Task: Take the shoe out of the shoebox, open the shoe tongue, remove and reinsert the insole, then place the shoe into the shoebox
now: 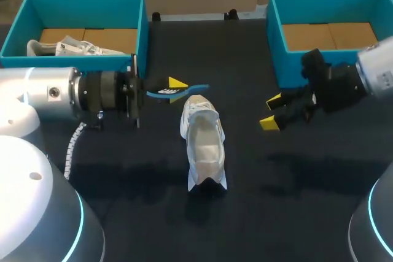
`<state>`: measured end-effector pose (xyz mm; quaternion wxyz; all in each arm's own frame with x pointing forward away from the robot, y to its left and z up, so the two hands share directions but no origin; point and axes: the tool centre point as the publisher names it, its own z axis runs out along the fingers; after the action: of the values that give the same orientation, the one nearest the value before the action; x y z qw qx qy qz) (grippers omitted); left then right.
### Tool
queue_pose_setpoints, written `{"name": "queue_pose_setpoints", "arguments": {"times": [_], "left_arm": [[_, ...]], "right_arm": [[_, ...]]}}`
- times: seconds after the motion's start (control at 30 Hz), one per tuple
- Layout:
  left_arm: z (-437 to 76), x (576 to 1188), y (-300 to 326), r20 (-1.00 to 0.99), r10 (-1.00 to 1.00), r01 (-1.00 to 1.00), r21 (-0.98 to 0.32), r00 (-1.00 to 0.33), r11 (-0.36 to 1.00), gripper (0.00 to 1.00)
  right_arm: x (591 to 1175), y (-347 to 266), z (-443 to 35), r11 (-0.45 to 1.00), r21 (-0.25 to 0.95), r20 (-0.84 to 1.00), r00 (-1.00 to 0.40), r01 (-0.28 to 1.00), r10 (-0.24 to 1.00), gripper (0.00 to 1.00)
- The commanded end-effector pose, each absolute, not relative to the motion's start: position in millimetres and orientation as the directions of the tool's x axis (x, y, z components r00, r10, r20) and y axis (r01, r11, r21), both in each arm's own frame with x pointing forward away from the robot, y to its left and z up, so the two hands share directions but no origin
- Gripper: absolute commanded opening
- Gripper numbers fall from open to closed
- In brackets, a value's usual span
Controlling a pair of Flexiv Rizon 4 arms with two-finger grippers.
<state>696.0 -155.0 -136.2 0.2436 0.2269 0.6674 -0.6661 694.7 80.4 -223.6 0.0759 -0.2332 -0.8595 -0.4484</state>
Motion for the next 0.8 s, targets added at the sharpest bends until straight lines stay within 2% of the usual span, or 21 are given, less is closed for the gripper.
{"name": "queue_pose_setpoints", "arguments": {"times": [0.03, 0.13, 0.33, 0.43, 0.8], "left_arm": [[-137.0, 688.1, -153.1, -0.627, -0.027, 0.627, -0.779, -0.778, 0.015, 0.00], [-138.0, 685.4, -153.9, -0.624, -0.026, 0.624, -0.781, -0.781, 0.014, 0.00], [-137.7, 681.3, -154.3, -0.616, -0.028, 0.616, -0.788, -0.787, 0.010, 0.00], [-138.8, 680.3, -154.7, -0.612, -0.027, 0.612, -0.791, -0.790, 0.012, 0.00], [-139.4, 675.1, -159.9, -0.605, -0.007, 0.605, -0.796, -0.796, 0.011, 0.00]], "right_arm": [[684.8, 79.5, -230.0, 0.581, 0.740, 0.112, -0.913, 0.340, 0.392, 1.00], [683.5, 78.4, -232.8, 0.652, 0.718, -0.021, -0.929, 0.243, 0.370, 1.00], [687.2, 78.7, -240.3, 0.738, 0.653, -0.119, -0.940, 0.169, 0.321, 1.00], [691.3, 78.0, -241.0, 0.772, 0.585, -0.066, -0.934, 0.248, 0.350, 1.00], [691.3, 78.0, -241.0, 0.772, 0.585, -0.066, -0.934, 0.248, 0.350, 1.00]]}}
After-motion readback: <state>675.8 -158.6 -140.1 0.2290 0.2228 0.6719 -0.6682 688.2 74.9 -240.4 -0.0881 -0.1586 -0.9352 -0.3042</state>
